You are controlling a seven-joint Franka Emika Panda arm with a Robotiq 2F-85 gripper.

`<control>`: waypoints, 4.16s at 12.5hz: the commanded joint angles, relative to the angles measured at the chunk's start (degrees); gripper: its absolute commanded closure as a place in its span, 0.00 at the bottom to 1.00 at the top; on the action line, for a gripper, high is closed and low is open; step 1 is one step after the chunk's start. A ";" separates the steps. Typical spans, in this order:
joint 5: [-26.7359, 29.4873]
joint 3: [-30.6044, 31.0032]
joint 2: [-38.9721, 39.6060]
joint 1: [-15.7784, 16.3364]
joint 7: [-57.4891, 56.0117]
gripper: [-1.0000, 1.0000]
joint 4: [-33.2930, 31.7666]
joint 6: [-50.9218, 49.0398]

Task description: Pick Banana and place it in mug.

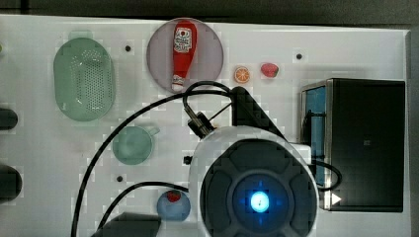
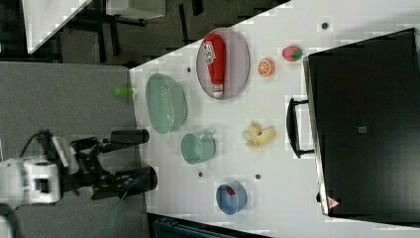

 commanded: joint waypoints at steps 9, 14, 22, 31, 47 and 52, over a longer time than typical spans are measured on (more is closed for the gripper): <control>-1.23 -0.57 21.59 -1.05 -22.02 0.00 -22.82 37.28; -1.23 -0.46 31.79 -1.03 -28.14 0.00 -25.30 51.91; -1.23 -0.73 39.07 -1.07 -27.99 0.36 -25.77 61.06; -1.23 -0.51 22.06 -1.04 -27.99 0.71 -22.18 43.27; -0.89 20.69 8.09 1.11 -23.68 0.71 -11.90 17.13; -0.89 27.94 13.21 1.21 -4.67 0.71 -12.40 19.74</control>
